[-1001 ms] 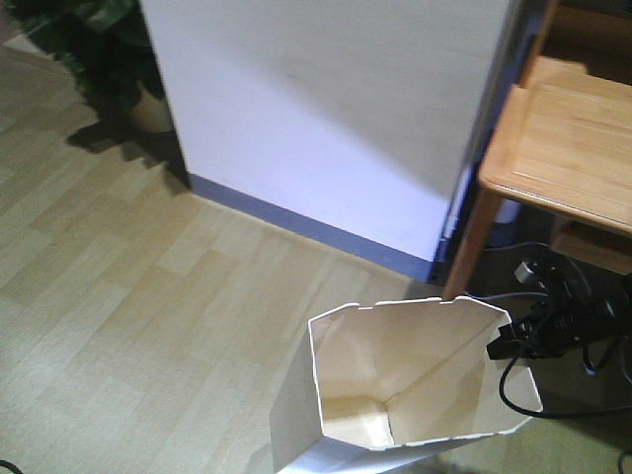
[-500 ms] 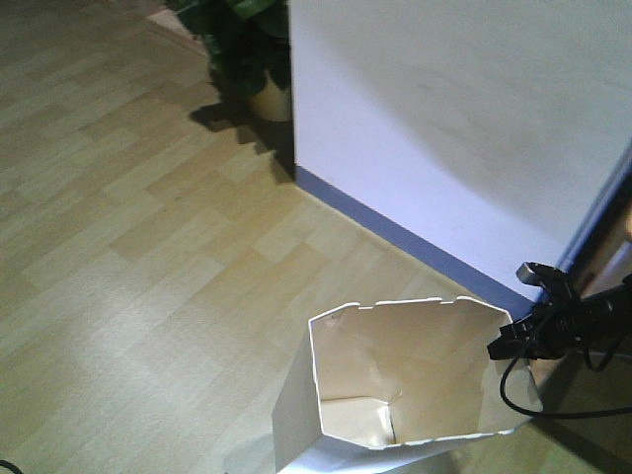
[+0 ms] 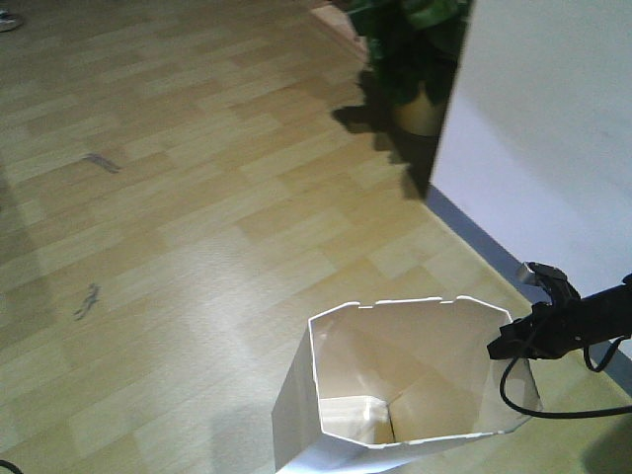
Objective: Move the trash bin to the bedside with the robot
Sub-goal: 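Drive the base toward the bed while holding the bin in the right gripper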
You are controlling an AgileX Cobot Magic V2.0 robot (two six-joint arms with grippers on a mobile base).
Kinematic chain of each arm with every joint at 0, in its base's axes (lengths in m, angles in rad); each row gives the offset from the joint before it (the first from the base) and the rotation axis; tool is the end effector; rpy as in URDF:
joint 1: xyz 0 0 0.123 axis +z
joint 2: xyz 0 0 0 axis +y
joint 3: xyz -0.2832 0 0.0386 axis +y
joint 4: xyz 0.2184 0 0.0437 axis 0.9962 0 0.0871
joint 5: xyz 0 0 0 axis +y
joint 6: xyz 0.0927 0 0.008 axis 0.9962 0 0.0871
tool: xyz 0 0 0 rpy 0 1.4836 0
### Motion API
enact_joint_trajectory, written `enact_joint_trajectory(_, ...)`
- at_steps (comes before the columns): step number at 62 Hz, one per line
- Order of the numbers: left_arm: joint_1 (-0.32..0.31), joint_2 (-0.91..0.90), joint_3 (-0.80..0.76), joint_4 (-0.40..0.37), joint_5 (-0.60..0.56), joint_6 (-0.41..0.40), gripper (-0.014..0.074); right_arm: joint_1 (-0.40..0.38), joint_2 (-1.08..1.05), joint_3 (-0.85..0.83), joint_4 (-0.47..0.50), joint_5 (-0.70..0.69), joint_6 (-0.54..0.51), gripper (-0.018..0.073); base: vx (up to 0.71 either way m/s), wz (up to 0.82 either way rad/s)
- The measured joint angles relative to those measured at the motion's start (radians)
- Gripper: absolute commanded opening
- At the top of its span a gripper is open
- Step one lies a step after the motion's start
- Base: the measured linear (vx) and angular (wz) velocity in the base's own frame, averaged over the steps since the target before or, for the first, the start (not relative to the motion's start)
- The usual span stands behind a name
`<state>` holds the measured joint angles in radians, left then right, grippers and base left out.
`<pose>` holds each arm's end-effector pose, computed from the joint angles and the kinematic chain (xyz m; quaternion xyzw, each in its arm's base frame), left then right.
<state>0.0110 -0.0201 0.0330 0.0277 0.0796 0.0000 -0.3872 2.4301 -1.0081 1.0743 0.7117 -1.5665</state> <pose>0.0281 0.0005 0.1962 0.0051 0.7090 0.0144 0.7051 0.3013 -0.0651 -0.0060 -0.0859 0.9472 0.2984 0.0802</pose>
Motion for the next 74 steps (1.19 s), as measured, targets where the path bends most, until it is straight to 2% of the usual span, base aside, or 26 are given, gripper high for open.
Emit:
enact_joint_trajectory(40, 0.0, 0.0, 0.0, 0.0, 0.0, 0.0, -0.0006, 0.0, 0.0, 0.0, 0.004, 0.0, 0.0, -0.0003, 0.09, 0.54)
enact_joint_trajectory(74, 0.0, 0.0, 0.0, 0.0, 0.0, 0.0, -0.0006, 0.0, 0.0, 0.0, 0.0, 0.015, 0.0, -0.0003, 0.12, 0.17)
